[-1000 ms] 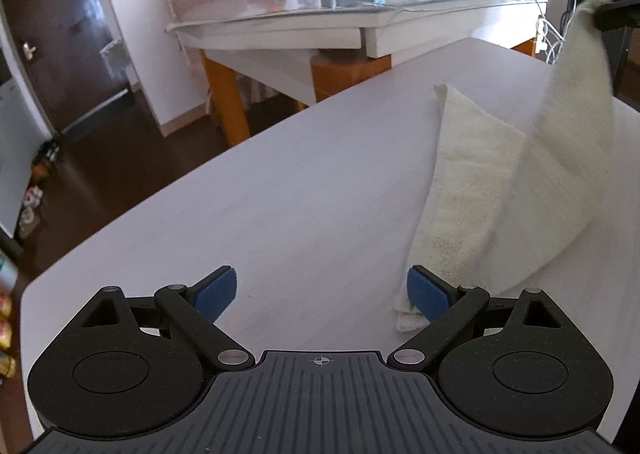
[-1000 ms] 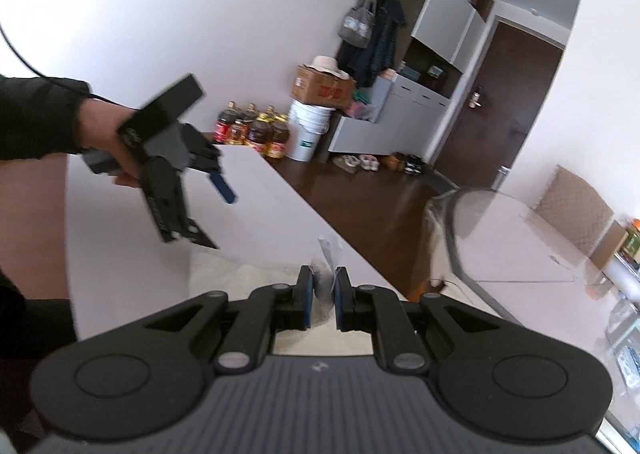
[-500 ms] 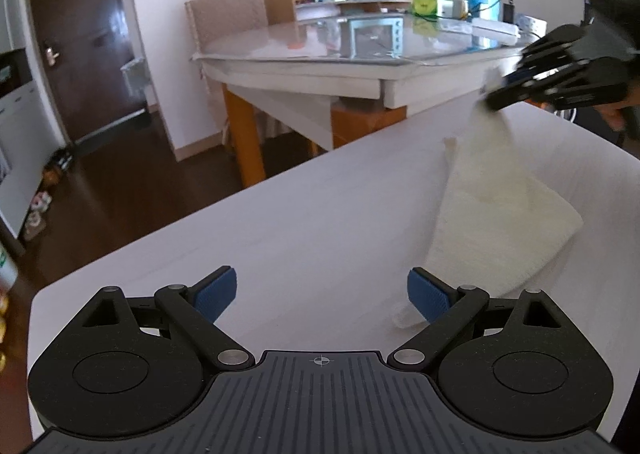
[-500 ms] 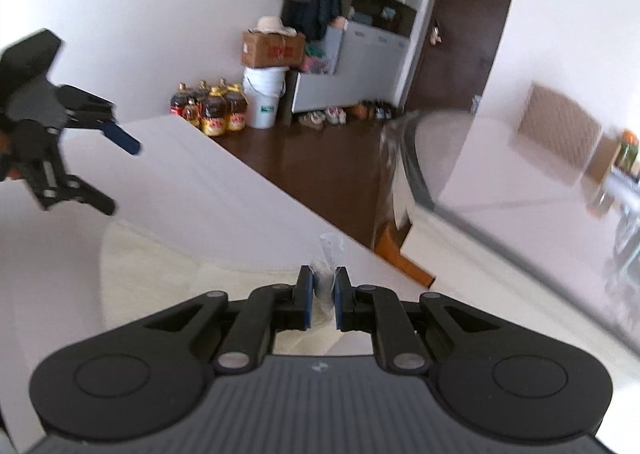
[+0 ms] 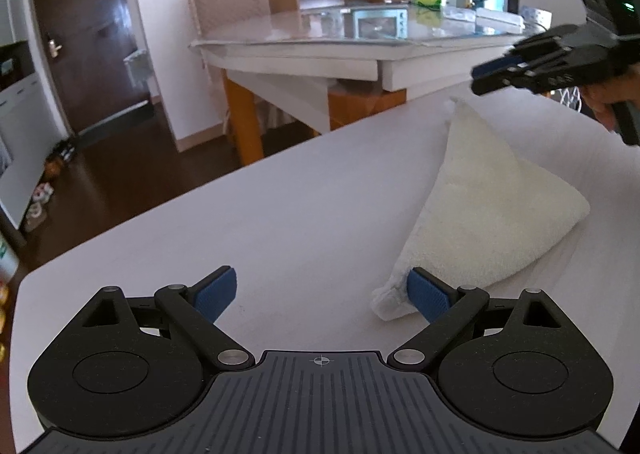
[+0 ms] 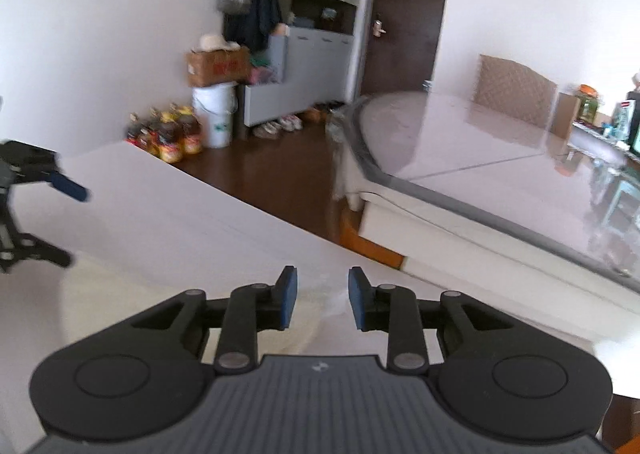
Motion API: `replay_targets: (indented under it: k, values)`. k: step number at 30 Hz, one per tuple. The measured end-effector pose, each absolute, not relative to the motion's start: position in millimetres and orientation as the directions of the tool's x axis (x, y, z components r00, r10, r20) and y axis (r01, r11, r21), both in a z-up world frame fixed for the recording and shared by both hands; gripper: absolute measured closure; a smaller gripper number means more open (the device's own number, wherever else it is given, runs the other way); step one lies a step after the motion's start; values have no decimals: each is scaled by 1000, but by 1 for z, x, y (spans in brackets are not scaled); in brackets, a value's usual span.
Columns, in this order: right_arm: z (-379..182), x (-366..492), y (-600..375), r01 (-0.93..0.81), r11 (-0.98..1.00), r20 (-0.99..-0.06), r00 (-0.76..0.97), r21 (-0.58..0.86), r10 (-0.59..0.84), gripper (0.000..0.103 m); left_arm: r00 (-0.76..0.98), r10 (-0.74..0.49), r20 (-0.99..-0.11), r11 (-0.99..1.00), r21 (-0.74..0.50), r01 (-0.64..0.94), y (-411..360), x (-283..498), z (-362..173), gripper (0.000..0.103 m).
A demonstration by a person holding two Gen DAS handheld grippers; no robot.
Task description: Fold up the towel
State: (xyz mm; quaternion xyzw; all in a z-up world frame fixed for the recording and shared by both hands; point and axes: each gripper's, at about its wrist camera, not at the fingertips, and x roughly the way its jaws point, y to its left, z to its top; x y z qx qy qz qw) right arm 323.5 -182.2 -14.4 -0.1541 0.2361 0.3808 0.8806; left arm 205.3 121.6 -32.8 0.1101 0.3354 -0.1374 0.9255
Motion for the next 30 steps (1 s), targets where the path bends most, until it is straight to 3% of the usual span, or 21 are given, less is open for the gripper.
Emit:
replay_targets:
  k: [9,17,23,26,30]
  values:
    - [-50,321,-162,-781,613,-635,534,-118,559,77,737,-132,-663,949,131,288,127,217,-39,6]
    - [-49,294,-168,-758,649,-639,532,-65,556,77,769,-41,-637,948,219,232,124,231,-38,6]
    - [-45,266,-166,-769,636,-648,516,-64,560,78,782,-12,-624,957,219,189,129,240,-39,6]
    - [-33,262,-176,-747,662,-605,557,-65,569,79,793,-6,-609,962,214,171,129,237,-36,7]
    - [-31,271,-185,-711,700,-596,593,-73,540,88,796,-7,-606,957,225,180,126,230,-34,7]
